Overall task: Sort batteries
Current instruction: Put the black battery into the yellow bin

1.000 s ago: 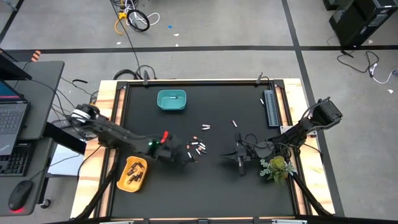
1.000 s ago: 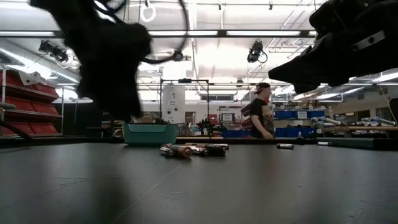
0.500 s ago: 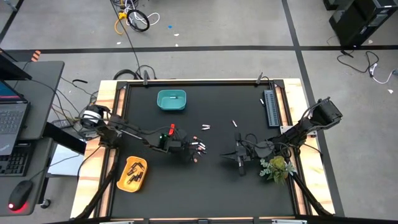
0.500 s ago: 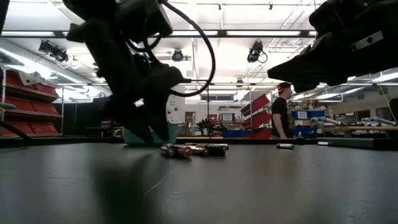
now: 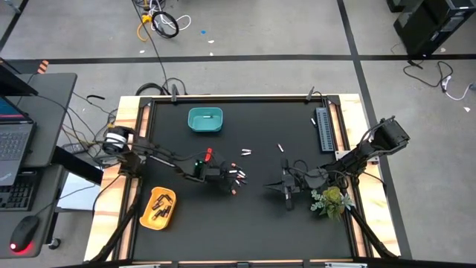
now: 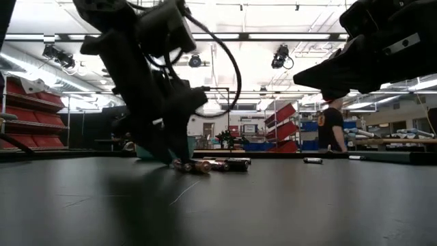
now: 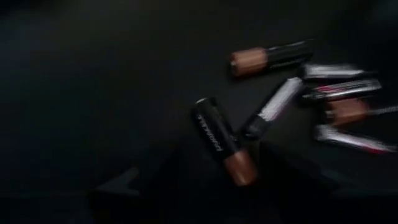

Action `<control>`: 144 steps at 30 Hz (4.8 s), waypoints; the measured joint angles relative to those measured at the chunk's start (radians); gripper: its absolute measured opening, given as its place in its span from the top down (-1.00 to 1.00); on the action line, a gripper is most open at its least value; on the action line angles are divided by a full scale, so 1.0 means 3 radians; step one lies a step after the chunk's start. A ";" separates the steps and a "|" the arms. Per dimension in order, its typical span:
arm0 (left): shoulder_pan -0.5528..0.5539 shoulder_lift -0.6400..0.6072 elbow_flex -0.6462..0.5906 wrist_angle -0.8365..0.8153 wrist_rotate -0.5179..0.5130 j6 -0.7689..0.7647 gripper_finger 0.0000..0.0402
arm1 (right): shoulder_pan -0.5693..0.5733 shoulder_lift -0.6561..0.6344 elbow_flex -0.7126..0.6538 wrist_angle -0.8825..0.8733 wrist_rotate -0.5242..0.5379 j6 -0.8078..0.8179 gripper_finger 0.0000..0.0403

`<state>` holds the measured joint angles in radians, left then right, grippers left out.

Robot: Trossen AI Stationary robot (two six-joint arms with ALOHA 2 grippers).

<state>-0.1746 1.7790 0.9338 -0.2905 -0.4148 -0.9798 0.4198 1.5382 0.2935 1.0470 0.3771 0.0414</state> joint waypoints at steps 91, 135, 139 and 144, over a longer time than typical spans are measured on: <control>0.1487 0.0092 0.0619 -0.0399 0.0633 0.3928 0.07 | -0.0080 0.0000 0.0001 0.0094 -0.0046 -0.0238 0.96; 0.1863 0.0969 0.1885 -0.2118 0.1141 0.4272 0.13 | -0.0083 0.0000 0.0000 0.0044 -0.0046 -0.0229 0.96; 0.1752 0.0968 0.1885 -0.2216 0.1143 0.4229 0.25 | -0.0083 0.0000 0.0000 0.0043 -0.0045 -0.0231 0.96; 0.1590 0.0962 0.1829 -0.2247 0.1076 0.4203 0.38 | -0.0083 0.0000 0.0000 0.0043 -0.0045 -0.0234 0.96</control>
<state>0.3026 2.0676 1.4826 -0.9645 -0.0921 0.2810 0.3950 1.5383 0.2935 1.0599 0.3635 -0.0288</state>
